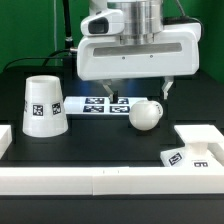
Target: Assemble lamp
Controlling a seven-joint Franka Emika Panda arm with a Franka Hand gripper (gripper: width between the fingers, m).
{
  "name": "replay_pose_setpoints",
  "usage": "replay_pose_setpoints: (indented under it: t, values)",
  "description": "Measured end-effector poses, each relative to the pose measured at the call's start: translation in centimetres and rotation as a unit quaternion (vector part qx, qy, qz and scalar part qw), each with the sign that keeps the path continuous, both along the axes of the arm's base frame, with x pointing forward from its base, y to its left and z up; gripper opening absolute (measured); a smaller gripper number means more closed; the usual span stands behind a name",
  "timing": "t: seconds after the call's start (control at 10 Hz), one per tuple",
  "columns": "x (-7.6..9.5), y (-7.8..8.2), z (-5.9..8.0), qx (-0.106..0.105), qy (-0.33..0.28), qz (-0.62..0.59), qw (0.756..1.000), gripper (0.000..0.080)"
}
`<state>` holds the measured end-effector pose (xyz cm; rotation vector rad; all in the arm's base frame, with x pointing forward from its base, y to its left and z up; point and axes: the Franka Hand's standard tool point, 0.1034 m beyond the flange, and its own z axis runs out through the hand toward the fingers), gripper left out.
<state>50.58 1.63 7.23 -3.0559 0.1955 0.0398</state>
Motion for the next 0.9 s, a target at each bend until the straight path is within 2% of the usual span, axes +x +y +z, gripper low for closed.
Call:
replay_pose_setpoints:
  t: [0.2,0.4,0.8,0.9]
  values:
    - [-1.0,-1.3,-0.1,0.005,0.020,-0.044,0.999,0.0699]
    - [-1.9,-3.5,-0.9,0.006,0.025,-0.038,0.999,0.0699]
    - [-2.3,-3.0,-0.9,0.013,0.051,-0.038,0.998,0.0699]
    - [-3.8,-3.4,-0.6,0.026,0.121,-0.057,0.991,0.0699]
